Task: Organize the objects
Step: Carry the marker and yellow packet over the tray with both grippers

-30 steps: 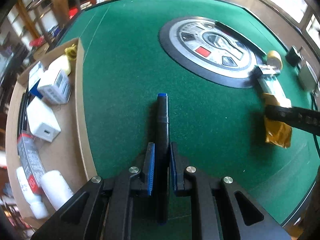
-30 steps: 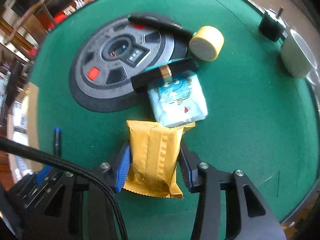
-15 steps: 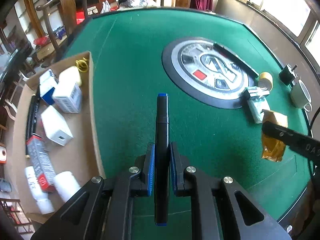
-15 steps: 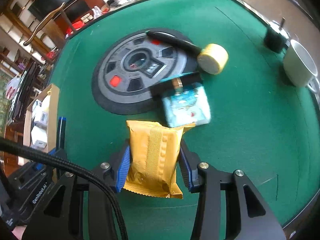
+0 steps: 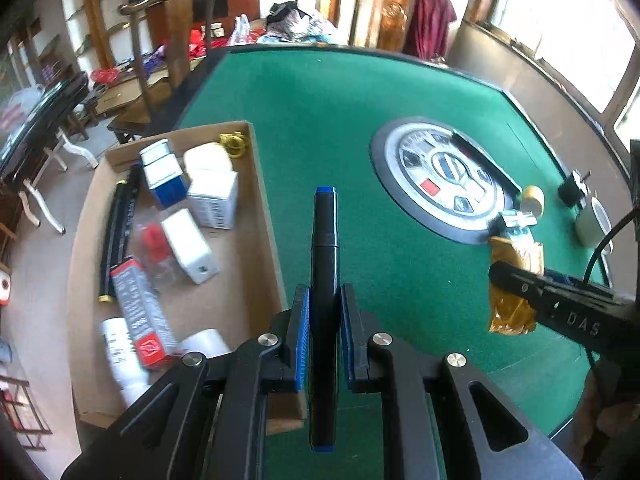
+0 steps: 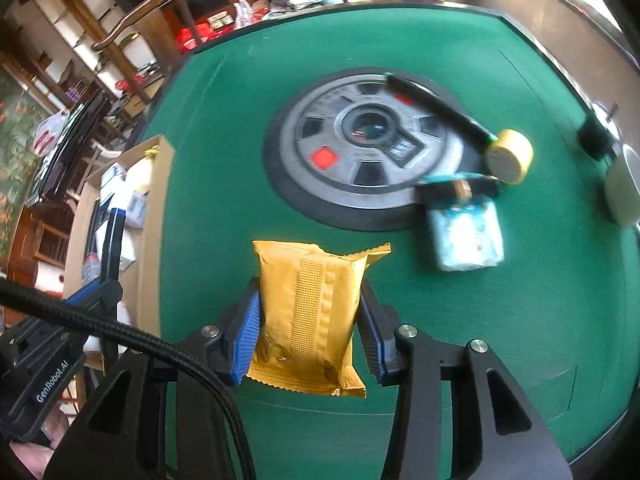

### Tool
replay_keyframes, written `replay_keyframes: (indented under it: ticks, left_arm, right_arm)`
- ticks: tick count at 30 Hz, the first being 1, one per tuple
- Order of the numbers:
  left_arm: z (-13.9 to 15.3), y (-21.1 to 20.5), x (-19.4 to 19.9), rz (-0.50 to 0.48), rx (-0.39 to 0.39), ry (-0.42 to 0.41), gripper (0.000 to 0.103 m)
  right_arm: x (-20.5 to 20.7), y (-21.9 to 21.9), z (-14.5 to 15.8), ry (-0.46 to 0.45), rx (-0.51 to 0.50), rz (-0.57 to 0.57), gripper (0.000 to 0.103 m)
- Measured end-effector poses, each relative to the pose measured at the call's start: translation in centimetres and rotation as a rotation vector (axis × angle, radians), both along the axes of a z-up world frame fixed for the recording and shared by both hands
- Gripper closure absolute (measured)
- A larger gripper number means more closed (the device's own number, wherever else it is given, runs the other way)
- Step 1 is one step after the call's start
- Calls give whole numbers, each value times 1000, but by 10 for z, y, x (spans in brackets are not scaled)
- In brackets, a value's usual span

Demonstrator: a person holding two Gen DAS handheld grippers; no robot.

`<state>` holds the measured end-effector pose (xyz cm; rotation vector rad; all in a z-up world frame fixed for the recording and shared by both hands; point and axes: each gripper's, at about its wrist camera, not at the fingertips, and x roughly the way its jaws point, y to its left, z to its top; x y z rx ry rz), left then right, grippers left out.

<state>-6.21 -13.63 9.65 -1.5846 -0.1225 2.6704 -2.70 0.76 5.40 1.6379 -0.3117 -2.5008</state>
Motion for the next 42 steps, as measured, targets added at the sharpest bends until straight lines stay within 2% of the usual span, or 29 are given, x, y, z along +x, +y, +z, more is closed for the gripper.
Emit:
replay_keyframes:
  ticks: [9, 17, 27, 42]
  left_arm:
    - [7, -72, 11, 121, 52, 20, 91]
    - [-11, -117, 18, 192, 75, -17, 91]
    - [-27, -127, 22, 190, 99, -47, 91]
    - [-44, -128, 19, 190, 119, -76, 91]
  right_arm:
    - [-5, -60, 8, 17, -2, 113, 60]
    - [-8, -120, 8, 14, -3, 220, 60]
    - [-18, -183, -8, -22, 37, 329, 60]
    - [-38, -205, -38, -75, 64, 366, 60]
